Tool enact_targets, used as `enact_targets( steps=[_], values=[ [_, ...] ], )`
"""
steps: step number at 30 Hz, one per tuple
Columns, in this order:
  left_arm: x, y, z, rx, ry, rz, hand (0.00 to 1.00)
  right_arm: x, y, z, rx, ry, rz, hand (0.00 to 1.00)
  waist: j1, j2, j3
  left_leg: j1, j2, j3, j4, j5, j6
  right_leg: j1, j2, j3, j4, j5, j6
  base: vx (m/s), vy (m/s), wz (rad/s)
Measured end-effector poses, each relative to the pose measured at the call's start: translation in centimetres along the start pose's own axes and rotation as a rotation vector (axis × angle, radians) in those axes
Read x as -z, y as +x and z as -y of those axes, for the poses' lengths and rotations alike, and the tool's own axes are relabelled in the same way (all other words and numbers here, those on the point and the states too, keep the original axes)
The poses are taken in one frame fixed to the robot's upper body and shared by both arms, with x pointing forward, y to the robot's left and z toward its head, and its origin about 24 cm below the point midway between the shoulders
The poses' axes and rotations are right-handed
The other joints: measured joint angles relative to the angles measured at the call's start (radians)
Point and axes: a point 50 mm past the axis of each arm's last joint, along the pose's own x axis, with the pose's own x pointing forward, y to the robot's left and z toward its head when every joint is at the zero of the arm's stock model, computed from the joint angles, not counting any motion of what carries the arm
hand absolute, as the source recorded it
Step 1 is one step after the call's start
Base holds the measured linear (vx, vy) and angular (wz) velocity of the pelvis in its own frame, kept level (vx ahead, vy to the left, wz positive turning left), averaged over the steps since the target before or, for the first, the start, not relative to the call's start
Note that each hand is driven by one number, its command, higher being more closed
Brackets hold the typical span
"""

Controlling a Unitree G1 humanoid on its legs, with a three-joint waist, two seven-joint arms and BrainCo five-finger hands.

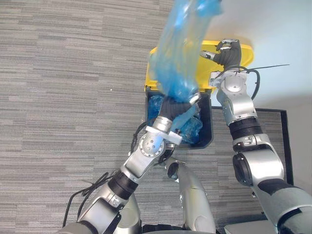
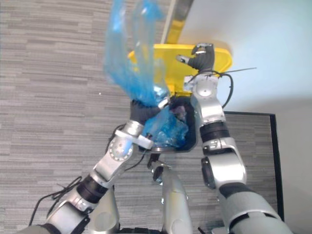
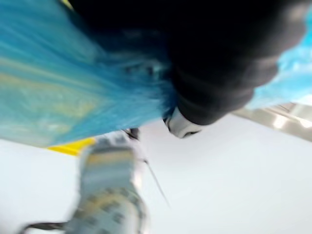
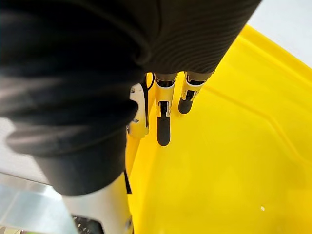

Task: Gather rubbish on tea table into small bin, then transfer packed bag to large trash can.

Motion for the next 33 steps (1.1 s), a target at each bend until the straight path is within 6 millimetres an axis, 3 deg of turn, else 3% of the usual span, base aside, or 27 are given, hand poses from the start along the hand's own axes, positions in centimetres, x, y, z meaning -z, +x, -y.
enact_targets(
  steps=[4, 9, 11, 14, 18, 26, 30, 31, 33],
  values=[
    [0.0, 0.6, 0.8, 0.022, -0.001, 0.004, 1.00, -0.2, 0.1, -0.1, -0.011, 0.003, 0.005, 0.00, -0.001, 0.000, 0.000, -0.001, 0.004, 0.003, 0.000, 0.000, 0.000, -0.003, 0.005, 0.002, -0.003, 0.003, -0.004, -0.04, -0.010, -0.05],
    [1.9, 1.5, 0.6, 0.015, 0.049, -0.075, 1.00, -1.6, 0.5, -0.6, -0.019, 0.017, 0.036, 0.00, -0.011, 0.001, -0.001, -0.027, 0.010, 0.004, 0.001, 0.000, 0.000, -0.016, 0.019, 0.001, -0.036, 0.026, -0.018, -0.04, -0.010, -0.05],
    [3.8, 1.4, -0.1, -0.003, 0.090, -0.162, 1.00, -2.3, 0.7, -0.8, -0.021, 0.024, 0.053, 0.00, -0.025, 0.001, -0.001, -0.028, 0.013, 0.008, 0.003, 0.000, 0.000, -0.018, 0.021, 0.002, -0.037, 0.027, -0.020, -0.03, -0.001, -0.05],
    [5.0, 1.2, -0.7, -0.023, 0.113, -0.225, 1.00, -2.9, 0.8, -0.9, -0.021, 0.029, 0.067, 0.00, -0.027, 0.001, -0.001, -0.036, 0.016, 0.016, 0.006, 0.000, 0.000, -0.028, 0.027, 0.009, -0.046, 0.034, -0.023, -0.02, -0.001, -0.09],
    [6.6, 2.4, -2.7, -0.073, 0.205, -0.326, 1.00, -5.3, 0.9, -1.5, -0.020, 0.074, 0.148, 0.00, -0.036, 0.003, -0.001, -0.109, 0.019, 0.022, 0.044, 0.000, 0.000, -0.088, 0.033, 0.018, -0.055, 0.058, -0.016, -0.06, -0.015, -0.13],
    [8.4, 1.8, -4.8, -0.136, 0.264, -0.436, 1.00, -6.3, 0.8, -2.7, -0.035, 0.096, 0.175, 0.00, -0.043, 0.003, 0.000, -0.142, 0.041, 0.022, 0.068, -0.003, -0.003, -0.104, 0.052, 0.019, -0.076, 0.076, -0.017, -0.04, -0.037, -0.05],
    [8.3, 2.3, -6.0, -0.187, 0.271, -0.451, 1.00, -7.9, 0.5, -3.0, -0.044, 0.118, 0.240, 0.00, -0.045, 0.002, 0.001, -0.190, 0.055, 0.022, 0.084, -0.003, -0.003, -0.141, 0.069, 0.026, -0.089, 0.081, -0.012, -0.03, -0.069, -0.07],
    [8.6, 2.2, -6.5, -0.202, 0.285, -0.468, 0.00, -8.1, 0.5, -3.2, -0.049, 0.124, 0.249, 0.00, -0.048, 0.002, 0.001, -0.197, 0.060, 0.021, 0.089, -0.004, -0.004, -0.146, 0.071, 0.023, -0.088, 0.082, -0.011, -0.02, -0.062, -0.07],
    [9.2, 1.8, -7.1, -0.224, 0.305, -0.507, 0.00, -8.2, 0.4, -3.5, -0.058, 0.119, 0.254, 0.00, -0.052, 0.002, 0.001, -0.199, 0.062, 0.021, 0.090, -0.004, -0.005, -0.148, 0.072, 0.023, -0.086, 0.082, -0.012, -0.01, -0.056, -0.01]
  ],
)
